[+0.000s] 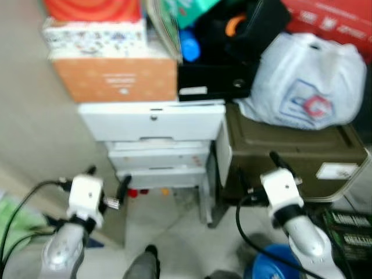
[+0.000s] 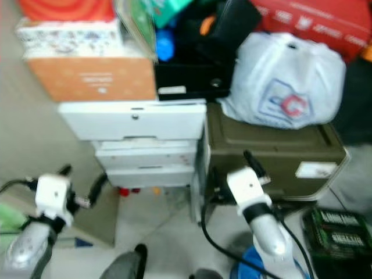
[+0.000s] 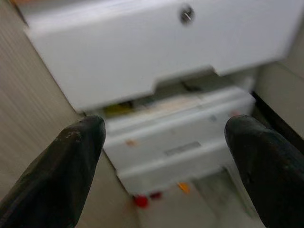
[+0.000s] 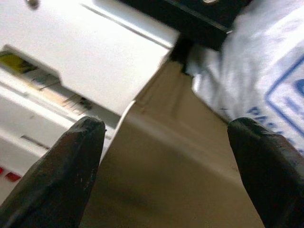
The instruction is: Clean up the room
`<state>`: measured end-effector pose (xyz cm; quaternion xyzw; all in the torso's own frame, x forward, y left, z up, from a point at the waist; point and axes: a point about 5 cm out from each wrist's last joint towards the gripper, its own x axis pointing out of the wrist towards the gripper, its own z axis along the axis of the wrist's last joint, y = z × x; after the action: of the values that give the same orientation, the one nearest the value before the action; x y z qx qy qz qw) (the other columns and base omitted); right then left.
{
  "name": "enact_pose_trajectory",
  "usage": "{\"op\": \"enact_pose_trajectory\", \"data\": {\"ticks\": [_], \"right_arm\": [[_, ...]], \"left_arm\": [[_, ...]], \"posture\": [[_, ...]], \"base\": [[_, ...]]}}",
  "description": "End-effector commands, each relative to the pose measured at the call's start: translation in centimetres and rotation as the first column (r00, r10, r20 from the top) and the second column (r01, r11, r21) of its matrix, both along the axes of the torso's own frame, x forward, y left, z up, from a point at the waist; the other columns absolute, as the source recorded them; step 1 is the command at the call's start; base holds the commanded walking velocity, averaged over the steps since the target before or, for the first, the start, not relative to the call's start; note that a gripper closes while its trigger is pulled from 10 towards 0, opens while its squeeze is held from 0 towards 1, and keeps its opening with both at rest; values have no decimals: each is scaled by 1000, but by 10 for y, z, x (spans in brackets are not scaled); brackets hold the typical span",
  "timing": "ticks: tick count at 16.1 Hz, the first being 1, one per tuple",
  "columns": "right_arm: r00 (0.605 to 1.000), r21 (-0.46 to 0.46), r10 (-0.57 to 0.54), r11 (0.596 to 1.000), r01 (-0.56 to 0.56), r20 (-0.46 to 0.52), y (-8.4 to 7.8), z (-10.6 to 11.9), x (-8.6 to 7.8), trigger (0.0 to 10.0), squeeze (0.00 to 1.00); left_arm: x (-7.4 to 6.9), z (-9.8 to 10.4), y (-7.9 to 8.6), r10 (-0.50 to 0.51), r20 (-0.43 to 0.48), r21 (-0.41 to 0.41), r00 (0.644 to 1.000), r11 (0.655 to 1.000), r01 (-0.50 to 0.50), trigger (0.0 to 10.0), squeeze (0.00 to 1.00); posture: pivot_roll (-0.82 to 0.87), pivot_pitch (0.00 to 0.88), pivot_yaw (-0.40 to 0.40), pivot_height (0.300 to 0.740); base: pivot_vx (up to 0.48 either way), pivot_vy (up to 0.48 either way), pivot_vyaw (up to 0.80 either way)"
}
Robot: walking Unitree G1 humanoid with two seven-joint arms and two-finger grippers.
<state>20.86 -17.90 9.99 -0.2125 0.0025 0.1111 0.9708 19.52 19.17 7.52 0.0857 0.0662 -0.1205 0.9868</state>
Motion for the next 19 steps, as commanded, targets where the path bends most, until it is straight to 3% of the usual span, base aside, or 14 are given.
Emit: {"op": "enact_pose_trajectory", "data": {"ticks": [1, 6, 11, 14, 15, 19], "right_arm": [[1000, 1, -3, 1000, 3, -8, -2, -1, -1, 10000, 0], [998, -23, 2, 1000, -4, -66, -13, -11, -11, 10000, 0], [997, -22, 26, 999, -28, -75, -10, -14, -7, 10000, 0], [997, -13, 24, 1000, -25, -76, -10, -15, -5, 10000, 0], [997, -10, 24, 1000, -25, -79, -10, -16, -4, 10000, 0], [996, 1, 39, 999, -39, -76, -4, -15, 3, 10000, 0]], "left_arm": [[-4, 0, -1, -46, -15, 0, 999, 999, 46, 10000, 0], [-39, -14, 13, -197, -151, 47, 969, 978, 206, 10000, 0], [-54, -34, 40, -74, -248, 33, 966, 996, 84, 10000, 0], [-50, -39, 57, 44, -249, 22, 968, 999, -40, 10000, 0], [-40, -38, 64, 103, -224, 21, 969, 995, -101, 10000, 0], [-24, -35, 73, 237, -174, 29, 956, 971, -236, 10000, 0]], "posture": [[-26, 134, -45, 740], [-6, 143, -51, 740], [1, 140, -55, 740], [0, 139, -56, 740], [0, 135, -57, 740], [1, 131, -53, 740]], "base": [[0, 0, 800], [0, 0, 800], [0, 0, 800], [0, 0, 800], [0, 0, 800], [0, 0, 800]]}}
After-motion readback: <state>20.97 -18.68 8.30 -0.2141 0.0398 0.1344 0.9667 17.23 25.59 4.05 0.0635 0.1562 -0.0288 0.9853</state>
